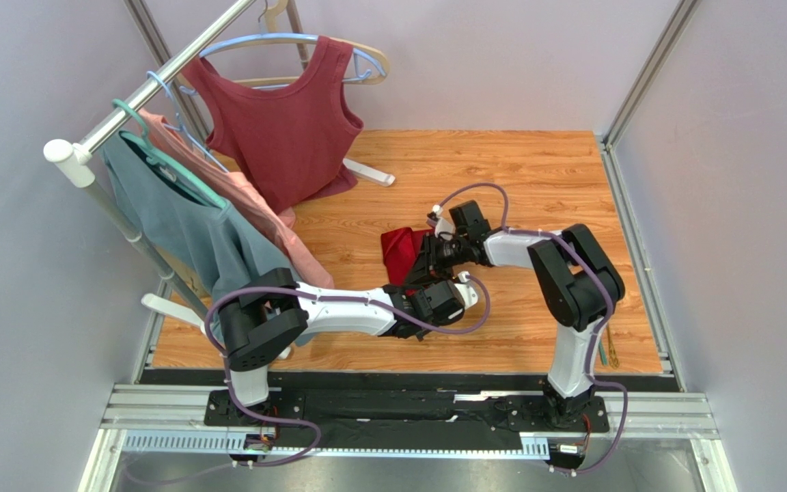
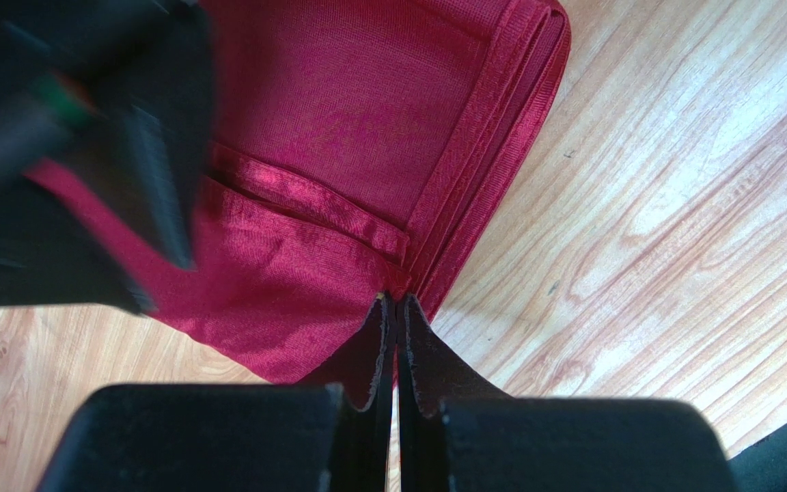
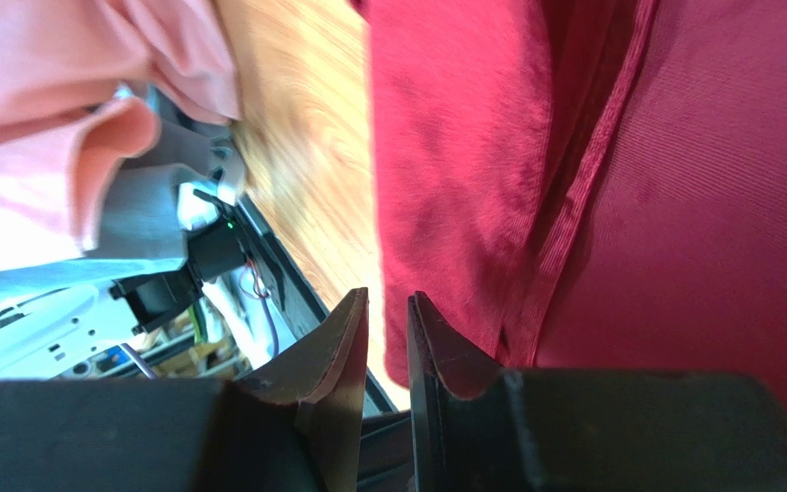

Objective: Fold the napkin into a case and place the utensils inside
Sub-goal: Smooth out the 2/3-rectangle-folded napkin at the center of the board.

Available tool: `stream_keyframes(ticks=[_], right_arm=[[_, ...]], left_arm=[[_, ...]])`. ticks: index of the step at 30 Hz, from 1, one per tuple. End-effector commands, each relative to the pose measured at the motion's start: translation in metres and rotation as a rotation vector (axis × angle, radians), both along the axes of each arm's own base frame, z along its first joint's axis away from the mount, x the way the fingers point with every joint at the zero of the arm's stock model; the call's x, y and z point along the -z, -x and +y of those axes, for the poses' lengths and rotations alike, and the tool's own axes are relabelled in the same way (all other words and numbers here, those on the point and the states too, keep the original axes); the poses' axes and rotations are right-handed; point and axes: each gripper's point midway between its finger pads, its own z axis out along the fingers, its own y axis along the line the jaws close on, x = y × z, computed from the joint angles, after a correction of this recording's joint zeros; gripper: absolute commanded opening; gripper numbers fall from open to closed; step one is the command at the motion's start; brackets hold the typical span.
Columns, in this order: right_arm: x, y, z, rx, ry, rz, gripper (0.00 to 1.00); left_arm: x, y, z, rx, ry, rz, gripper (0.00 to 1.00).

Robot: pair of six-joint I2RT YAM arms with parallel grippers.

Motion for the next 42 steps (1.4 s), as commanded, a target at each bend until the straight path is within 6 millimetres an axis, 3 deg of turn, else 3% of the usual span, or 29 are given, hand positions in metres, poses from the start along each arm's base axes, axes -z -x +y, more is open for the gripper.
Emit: stream_keyframes(ticks=[1, 3, 4, 6, 7, 8, 9, 10, 11, 12, 13, 14, 17, 22, 24, 31, 37, 42], right_arm=[[0.017, 0.004, 0.01, -0.014, -0.023, 0.038, 0.24], [0.031, 0.003, 0.005, 0.0, 0.003, 0.057, 0.23], [0.036, 0.002, 0.004, 0.003, 0.013, 0.058, 0.22], [0.044, -0.001, 0.003, 0.008, 0.01, 0.058, 0.22], [0.045, 0.001, 0.004, 0.002, 0.004, 0.068, 0.21], [0.046, 0.003, 0.004, -0.001, 0.003, 0.076, 0.22], [0.047, 0.004, 0.003, -0.002, 0.006, 0.075, 0.21], [0.046, 0.004, 0.002, 0.001, 0.008, 0.071, 0.22], [0.044, 0.005, 0.002, 0.002, 0.008, 0.068, 0.22], [0.043, 0.004, 0.002, 0.007, 0.005, 0.068, 0.22], [0.041, 0.004, 0.002, 0.008, -0.003, 0.072, 0.21], [0.039, 0.004, 0.002, 0.014, -0.007, 0.074, 0.21], [0.031, 0.003, 0.004, 0.031, -0.026, 0.07, 0.22], [0.029, 0.007, -0.002, 0.068, -0.019, 0.077, 0.21], [0.025, 0.011, -0.002, 0.113, -0.04, 0.094, 0.21], [0.017, 0.008, -0.005, 0.116, -0.034, 0.066, 0.22], [-0.004, -0.024, 0.004, 0.084, -0.035, -0.005, 0.27], [-0.006, -0.057, 0.015, 0.089, -0.056, -0.023, 0.28]], left_arm=[[-0.006, 0.001, -0.01, 0.004, 0.038, 0.011, 0.0], [-0.011, -0.001, -0.013, 0.002, 0.052, 0.014, 0.01], [-0.012, 0.005, -0.012, 0.003, 0.054, 0.049, 0.08], [-0.032, 0.003, -0.013, -0.024, 0.105, 0.09, 0.39], [-0.036, 0.016, -0.008, -0.042, 0.114, 0.192, 0.47], [-0.045, 0.014, -0.004, -0.082, 0.147, 0.215, 0.49], [-0.067, 0.004, 0.006, -0.151, 0.236, 0.235, 0.49], [-0.077, 0.005, 0.002, -0.153, 0.332, 0.299, 0.47], [-0.073, 0.006, 0.011, -0.189, 0.371, 0.35, 0.34], [-0.085, -0.009, 0.019, -0.253, 0.46, 0.384, 0.27], [-0.092, -0.01, 0.012, -0.234, 0.522, 0.407, 0.21], [-0.085, -0.011, 0.016, -0.249, 0.524, 0.418, 0.11], [-0.081, -0.018, 0.01, -0.244, 0.544, 0.428, 0.03], [-0.057, -0.023, 0.011, -0.299, 0.551, 0.457, 0.0], [-0.035, -0.016, 0.019, -0.337, 0.491, 0.506, 0.0], [-0.006, -0.009, 0.021, -0.385, 0.48, 0.573, 0.0], [0.014, -0.003, 0.02, -0.419, 0.478, 0.62, 0.0], [0.022, 0.001, 0.029, -0.421, 0.448, 0.612, 0.0]])
